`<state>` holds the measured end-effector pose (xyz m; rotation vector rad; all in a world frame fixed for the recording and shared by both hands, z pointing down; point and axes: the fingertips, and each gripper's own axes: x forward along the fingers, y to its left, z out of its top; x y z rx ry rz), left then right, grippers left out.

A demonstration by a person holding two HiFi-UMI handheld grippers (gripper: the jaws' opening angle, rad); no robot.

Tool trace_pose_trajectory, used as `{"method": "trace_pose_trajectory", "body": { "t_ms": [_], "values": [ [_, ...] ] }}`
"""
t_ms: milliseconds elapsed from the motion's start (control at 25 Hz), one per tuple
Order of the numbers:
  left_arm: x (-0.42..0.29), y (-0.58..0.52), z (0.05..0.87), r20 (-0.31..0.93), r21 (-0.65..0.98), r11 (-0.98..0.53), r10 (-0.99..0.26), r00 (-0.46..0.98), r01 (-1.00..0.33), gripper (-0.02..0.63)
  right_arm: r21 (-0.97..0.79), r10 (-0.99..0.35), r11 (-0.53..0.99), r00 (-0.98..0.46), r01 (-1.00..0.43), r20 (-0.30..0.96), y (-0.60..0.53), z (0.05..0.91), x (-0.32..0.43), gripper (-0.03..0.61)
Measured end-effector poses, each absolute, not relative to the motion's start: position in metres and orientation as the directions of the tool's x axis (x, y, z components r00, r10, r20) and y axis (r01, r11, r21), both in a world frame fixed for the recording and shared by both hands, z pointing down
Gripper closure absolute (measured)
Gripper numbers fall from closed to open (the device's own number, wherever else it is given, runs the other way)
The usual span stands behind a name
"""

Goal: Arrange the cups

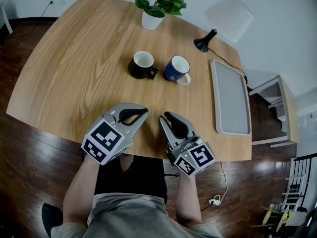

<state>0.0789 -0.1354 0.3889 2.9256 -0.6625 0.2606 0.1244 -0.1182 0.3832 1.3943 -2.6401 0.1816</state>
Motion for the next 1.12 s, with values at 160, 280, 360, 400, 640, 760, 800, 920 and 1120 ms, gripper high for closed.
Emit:
{"method": "trace_pose_trajectory", "body": {
  "t_ms": [160, 280, 360, 400, 640, 760, 800, 920, 1120],
  "values": [
    [0.079, -0.135, 0.389, 0.197, 0.088, -0.895, -0.415, 0.888, -0.438, 0.606, -0.038, -0.809, 0.562, -0.558, -0.827, 0.187, -0.118, 0.383, 0.124, 0.482],
    [0.079, -0.135, 0.389, 0.196, 0.088, -0.895, -0.415, 0.888, -0.438, 0.606, -0.037, -0.804, 0.568, -0.564, -0.822, 0.19, -0.117, 0.383, 0.123, 0.482],
    [0.079, -0.135, 0.389, 0.195, 0.089, -0.895, -0.416, 0.888, -0.438, 0.605, -0.036, -0.802, 0.57, -0.565, -0.821, 0.193, -0.118, 0.383, 0.123, 0.482],
    [0.079, -0.135, 0.388, 0.195, 0.089, -0.894, -0.416, 0.888, -0.438, 0.604, -0.034, -0.803, 0.568, -0.564, -0.822, 0.192, -0.118, 0.383, 0.124, 0.482],
    [0.079, -0.135, 0.389, 0.192, 0.089, -0.895, -0.416, 0.889, -0.438, 0.605, -0.03, -0.825, 0.535, -0.53, -0.844, 0.196, -0.131, 0.384, 0.152, 0.483],
    [0.08, -0.135, 0.389, 0.192, 0.088, -0.895, -0.417, 0.889, -0.438, 0.604, -0.039, -0.845, 0.503, -0.501, -0.863, 0.184, -0.143, 0.379, 0.176, 0.474],
    [0.08, -0.135, 0.389, 0.192, 0.087, -0.895, -0.417, 0.889, -0.438, 0.605, -0.044, -0.852, 0.492, -0.491, -0.87, 0.18, -0.148, 0.378, 0.184, 0.471],
    [0.081, -0.133, 0.389, 0.188, 0.087, -0.896, -0.415, 0.891, -0.435, 0.606, -0.035, -0.875, 0.449, -0.448, -0.893, 0.182, -0.162, 0.373, 0.209, 0.384],
    [0.078, -0.133, 0.387, 0.185, 0.087, -0.897, -0.412, 0.892, -0.433, 0.606, 0.074, -0.884, 0.437, -0.413, -0.896, 0.221, -0.193, 0.36, 0.228, 0.339]
  ]
}}
